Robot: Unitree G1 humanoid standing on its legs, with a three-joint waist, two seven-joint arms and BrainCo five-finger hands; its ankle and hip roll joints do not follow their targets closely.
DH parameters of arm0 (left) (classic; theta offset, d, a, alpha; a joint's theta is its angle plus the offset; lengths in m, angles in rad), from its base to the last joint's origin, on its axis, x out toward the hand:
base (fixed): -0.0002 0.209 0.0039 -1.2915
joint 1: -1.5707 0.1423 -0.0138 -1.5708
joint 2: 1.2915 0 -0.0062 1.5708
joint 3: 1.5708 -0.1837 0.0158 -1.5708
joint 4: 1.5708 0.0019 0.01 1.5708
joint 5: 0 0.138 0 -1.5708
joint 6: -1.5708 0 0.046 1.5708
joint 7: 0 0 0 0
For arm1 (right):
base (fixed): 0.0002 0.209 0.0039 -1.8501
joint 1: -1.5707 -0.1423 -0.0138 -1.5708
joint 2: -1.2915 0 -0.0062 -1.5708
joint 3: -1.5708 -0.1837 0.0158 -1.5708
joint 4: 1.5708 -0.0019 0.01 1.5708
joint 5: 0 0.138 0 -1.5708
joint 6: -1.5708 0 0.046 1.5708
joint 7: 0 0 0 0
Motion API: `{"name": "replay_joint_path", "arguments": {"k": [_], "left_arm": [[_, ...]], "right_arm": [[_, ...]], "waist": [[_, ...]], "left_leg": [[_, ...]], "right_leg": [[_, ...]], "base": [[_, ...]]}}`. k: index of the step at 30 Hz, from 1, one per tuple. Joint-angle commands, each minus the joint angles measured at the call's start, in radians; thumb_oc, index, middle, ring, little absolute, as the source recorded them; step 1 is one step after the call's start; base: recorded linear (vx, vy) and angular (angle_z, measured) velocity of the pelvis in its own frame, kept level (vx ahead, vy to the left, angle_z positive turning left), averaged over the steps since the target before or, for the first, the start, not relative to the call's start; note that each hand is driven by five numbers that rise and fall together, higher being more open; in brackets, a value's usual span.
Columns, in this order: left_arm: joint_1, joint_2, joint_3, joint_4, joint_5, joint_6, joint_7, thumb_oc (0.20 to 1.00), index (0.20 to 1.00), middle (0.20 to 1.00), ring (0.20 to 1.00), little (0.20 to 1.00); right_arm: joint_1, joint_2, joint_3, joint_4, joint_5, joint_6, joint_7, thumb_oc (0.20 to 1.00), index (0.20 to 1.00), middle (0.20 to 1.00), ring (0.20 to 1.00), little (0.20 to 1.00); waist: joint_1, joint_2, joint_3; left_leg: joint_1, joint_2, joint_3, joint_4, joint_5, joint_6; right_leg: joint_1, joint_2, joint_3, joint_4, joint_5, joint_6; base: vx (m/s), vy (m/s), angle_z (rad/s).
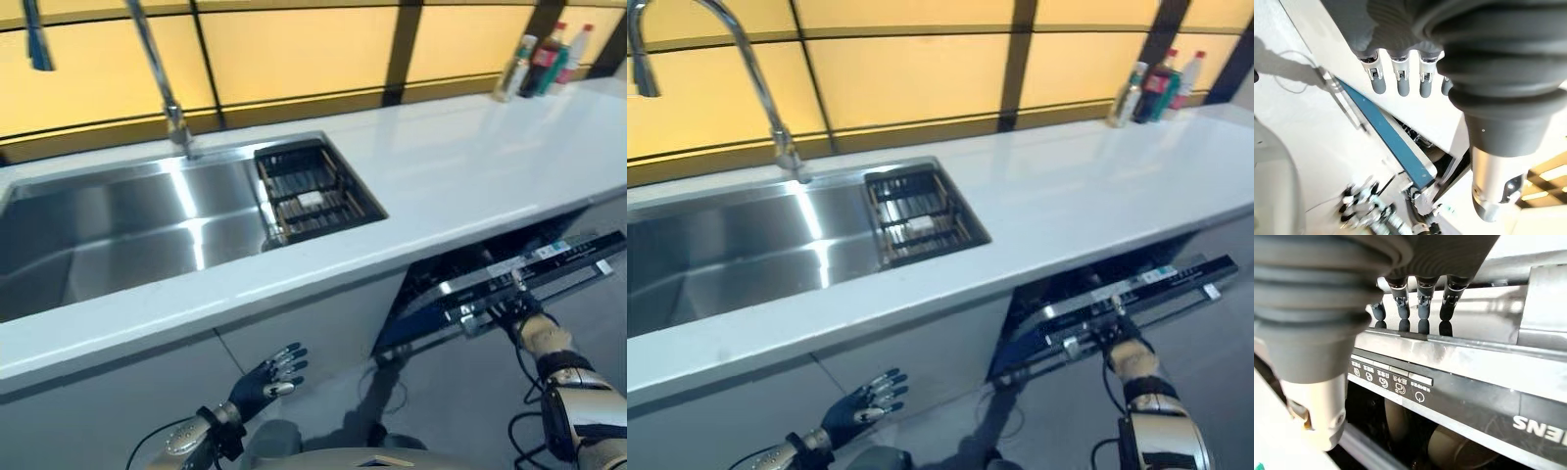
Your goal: Pick up plates and place into dishwasher.
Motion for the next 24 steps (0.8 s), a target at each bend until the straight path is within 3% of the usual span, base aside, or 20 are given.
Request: {"name": "replay_joint_path", "arguments": {"k": [1,9,15,20,22,24], "left_arm": [[-0.017,-0.011,0.019,-0.064,0.020,-0.013,-0.008,1.000,1.000,1.000,1.000,1.000],[-0.003,-0.027,0.029,-0.046,0.023,-0.044,-0.032,1.000,1.000,1.000,1.000,1.000],[-0.012,-0.028,0.038,-0.066,0.022,-0.033,-0.018,1.000,1.000,1.000,1.000,1.000],[-0.022,-0.022,0.053,-0.083,0.020,-0.044,-0.003,1.000,1.000,1.000,1.000,1.000],[-0.020,-0.019,0.060,-0.090,0.022,-0.050,0.003,1.000,1.000,1.000,1.000,1.000],[-0.020,-0.017,0.080,-0.104,0.011,-0.049,0.010,1.000,1.000,1.000,1.000,1.000]], "right_arm": [[-0.197,0.015,0.049,-0.137,0.031,-0.077,0.050,1.000,1.000,1.000,1.000,1.000],[-0.182,-0.017,0.025,-0.114,0.050,-0.072,0.082,1.000,1.000,1.000,1.000,1.000],[-0.128,-0.029,0.003,-0.129,0.047,-0.094,0.135,1.000,1.000,1.000,1.000,1.000],[-0.094,-0.038,0.010,-0.174,0.004,-0.137,0.211,1.000,1.000,1.000,1.000,1.000],[-0.081,-0.042,0.013,-0.200,-0.019,-0.155,0.216,1.000,1.000,1.000,1.000,1.000],[-0.048,-0.047,0.017,-0.256,-0.076,-0.212,0.159,1.000,1.000,1.000,1.000,1.000]], "waist": [[0.045,-0.004,0.016],[0.037,-0.013,-0.014],[0.022,-0.017,-0.029],[0.009,-0.021,-0.029],[0.005,-0.022,-0.029],[-0.004,-0.023,-0.031]], "left_leg": [[0.001,0.021,0.016,-0.018,-0.011,-0.013],[0.016,0.026,0.043,-0.056,0.001,-0.011],[0.025,0.025,0.052,-0.089,0.012,-0.009],[0.023,0.025,0.068,-0.082,0.006,-0.008],[0.022,0.026,0.072,-0.080,0.005,-0.007],[0.024,0.032,0.079,-0.084,0.007,-0.007]], "right_leg": [[0.092,-0.021,-0.014,0.023,-0.069,0.032],[0.098,-0.024,-0.011,-0.018,-0.048,0.035],[0.095,-0.026,-0.004,-0.044,-0.030,0.039],[0.090,-0.027,0.003,-0.047,-0.029,0.038],[0.089,-0.025,0.003,-0.044,-0.030,0.037],[0.087,-0.024,0.001,-0.040,-0.034,0.035]], "base": [[0.01,0.035,0.17],[0.00,0.027,-0.02],[0.01,0.003,-0.02],[0.00,0.000,0.00],[0.00,0.000,0.00],[0.00,0.000,0.00]]}}
